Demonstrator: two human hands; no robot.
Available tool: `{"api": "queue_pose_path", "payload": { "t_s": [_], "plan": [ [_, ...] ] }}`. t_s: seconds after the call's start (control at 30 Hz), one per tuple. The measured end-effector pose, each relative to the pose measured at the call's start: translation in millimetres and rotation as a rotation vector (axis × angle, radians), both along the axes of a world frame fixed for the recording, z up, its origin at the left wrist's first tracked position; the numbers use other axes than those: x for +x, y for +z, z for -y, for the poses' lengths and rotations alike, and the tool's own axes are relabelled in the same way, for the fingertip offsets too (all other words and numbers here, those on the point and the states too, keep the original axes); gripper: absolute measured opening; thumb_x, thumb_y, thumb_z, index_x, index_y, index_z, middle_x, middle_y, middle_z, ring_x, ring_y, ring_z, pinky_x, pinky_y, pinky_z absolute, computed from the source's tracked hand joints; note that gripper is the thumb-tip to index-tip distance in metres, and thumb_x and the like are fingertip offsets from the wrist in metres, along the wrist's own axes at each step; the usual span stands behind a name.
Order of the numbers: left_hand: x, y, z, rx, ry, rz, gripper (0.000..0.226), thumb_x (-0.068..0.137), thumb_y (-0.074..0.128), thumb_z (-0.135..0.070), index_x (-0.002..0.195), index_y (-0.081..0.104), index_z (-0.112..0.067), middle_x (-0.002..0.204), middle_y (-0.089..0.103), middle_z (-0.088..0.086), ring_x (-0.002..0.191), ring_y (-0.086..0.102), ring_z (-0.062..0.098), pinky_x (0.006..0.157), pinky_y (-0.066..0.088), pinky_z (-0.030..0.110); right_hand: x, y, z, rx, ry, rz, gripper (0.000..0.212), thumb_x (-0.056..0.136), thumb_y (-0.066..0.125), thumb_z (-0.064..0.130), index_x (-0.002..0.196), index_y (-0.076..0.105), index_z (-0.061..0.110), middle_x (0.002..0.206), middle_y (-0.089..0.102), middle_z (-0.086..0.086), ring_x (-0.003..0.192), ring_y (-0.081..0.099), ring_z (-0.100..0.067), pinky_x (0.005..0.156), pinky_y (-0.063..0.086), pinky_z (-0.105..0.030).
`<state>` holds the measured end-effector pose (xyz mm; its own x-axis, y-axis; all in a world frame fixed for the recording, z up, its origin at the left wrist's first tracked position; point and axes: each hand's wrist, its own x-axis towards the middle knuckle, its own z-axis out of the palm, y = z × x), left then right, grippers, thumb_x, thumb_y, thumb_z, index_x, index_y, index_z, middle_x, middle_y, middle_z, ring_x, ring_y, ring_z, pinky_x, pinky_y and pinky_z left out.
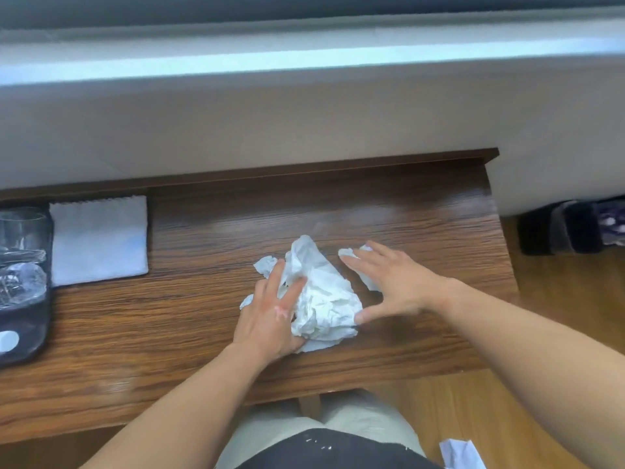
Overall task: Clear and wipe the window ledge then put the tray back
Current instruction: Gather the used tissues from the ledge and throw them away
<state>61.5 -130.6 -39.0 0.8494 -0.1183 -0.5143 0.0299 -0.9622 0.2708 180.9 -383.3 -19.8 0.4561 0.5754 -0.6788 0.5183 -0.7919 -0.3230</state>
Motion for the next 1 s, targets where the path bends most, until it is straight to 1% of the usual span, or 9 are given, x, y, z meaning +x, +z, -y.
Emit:
{"api": "queue_pose_path", "payload": {
  "t_s": [0.17, 0.3, 0.37, 0.47, 0.57, 0.67, 0.8, 0.9, 1.0],
  "plan": [
    [0, 0, 3, -0.017, 0.044, -0.013, 0.112, 0.072, 0.077, -0.062, 0.158, 0.008, -0.044, 0.166, -0.015, -0.002, 0.148, 0.010, 0.025, 0.105, 0.046, 0.044, -85, -3, -2, 0.080, -0.172, 0.039, 0.141, 0.056, 0.065, 0.094, 0.158, -0.019, 0.042, 0.172, -0.008, 0.008, 0.158, -0.005, -0.022, 0.123, 0.020, -0.054],
    [-2, -1, 3, -0.024, 0.057, -0.028, 0.115, 0.072, 0.078, -0.061, 0.159, 0.005, -0.044, 0.166, -0.013, -0.003, 0.150, 0.006, 0.024, 0.107, 0.045, 0.046, -126, -14, -29, 0.146, -0.311, 0.117, 0.145, 0.058, 0.082, 0.076, 0.154, -0.023, 0.047, 0.168, -0.023, 0.001, 0.155, 0.001, -0.029, 0.121, 0.030, -0.050],
    [-3, -5, 0, -0.047, 0.058, -0.017, 0.116, 0.069, 0.079, -0.062, 0.159, 0.008, -0.044, 0.166, -0.007, -0.004, 0.150, 0.007, 0.024, 0.105, 0.047, 0.047, -133, -21, -38, 0.182, -0.356, 0.162, 0.140, 0.064, 0.085, 0.066, 0.154, -0.021, 0.048, 0.167, -0.026, -0.002, 0.154, 0.008, -0.031, 0.115, 0.041, -0.046],
    [-5, -13, -8, -0.108, 0.038, 0.001, 0.115, 0.065, 0.080, -0.066, 0.157, 0.015, -0.044, 0.163, 0.006, -0.005, 0.147, 0.015, 0.023, 0.098, 0.053, 0.047, -134, -35, -48, 0.223, -0.397, 0.230, 0.132, 0.070, 0.087, 0.056, 0.156, -0.013, 0.045, 0.169, -0.019, -0.004, 0.149, 0.020, -0.030, 0.097, 0.056, -0.044],
    [-12, -20, -13, -0.225, 0.045, 0.018, 0.116, 0.054, 0.068, -0.079, 0.156, 0.030, -0.037, 0.154, 0.025, -0.004, 0.140, 0.032, 0.024, 0.089, 0.056, 0.046, -132, -49, -53, 0.305, -0.445, 0.296, 0.125, 0.071, 0.086, 0.056, 0.159, -0.001, 0.041, 0.170, 0.000, -0.005, 0.139, 0.034, -0.032, 0.081, 0.061, -0.048],
    [-23, -31, -13, -0.357, 0.079, 0.014, 0.117, 0.051, 0.070, -0.080, 0.153, 0.037, -0.034, 0.141, 0.038, -0.005, 0.129, 0.047, 0.025, 0.089, 0.057, 0.048, -131, -56, -57, 0.417, -0.452, 0.263, 0.120, 0.072, 0.086, 0.051, 0.159, 0.005, 0.039, 0.168, 0.013, -0.002, 0.138, 0.039, -0.032, 0.088, 0.058, -0.050],
    [-27, -31, -16, -0.520, 0.138, -0.011, 0.106, 0.051, 0.083, -0.061, 0.145, 0.040, -0.035, 0.128, 0.041, -0.012, 0.112, 0.053, 0.014, 0.089, 0.055, 0.041, -135, -56, -61, 0.533, -0.471, 0.192, 0.114, 0.071, 0.089, 0.045, 0.159, 0.017, 0.038, 0.163, 0.025, 0.000, 0.145, 0.039, -0.027, 0.107, 0.049, -0.046],
    [-25, -16, -20, -0.625, 0.136, -0.020, 0.091, 0.050, 0.083, -0.052, 0.131, 0.043, -0.040, 0.116, 0.041, -0.017, 0.103, 0.052, 0.001, 0.084, 0.049, 0.025, -139, -46, -63, 0.598, -0.495, 0.143, 0.109, 0.073, 0.089, 0.047, 0.159, 0.022, 0.042, 0.160, 0.027, 0.005, 0.143, 0.042, -0.020, 0.106, 0.049, -0.043],
    [-20, 2, -25, -0.723, 0.102, -0.022, 0.091, 0.050, 0.087, -0.047, 0.130, 0.041, -0.049, 0.124, 0.043, -0.015, 0.114, 0.049, -0.005, 0.082, 0.042, 0.008, -143, -31, -65, 0.664, -0.520, 0.184, 0.107, 0.073, 0.090, 0.047, 0.158, 0.023, 0.045, 0.159, 0.029, 0.006, 0.141, 0.044, -0.019, 0.103, 0.051, -0.046]
  ]
}}
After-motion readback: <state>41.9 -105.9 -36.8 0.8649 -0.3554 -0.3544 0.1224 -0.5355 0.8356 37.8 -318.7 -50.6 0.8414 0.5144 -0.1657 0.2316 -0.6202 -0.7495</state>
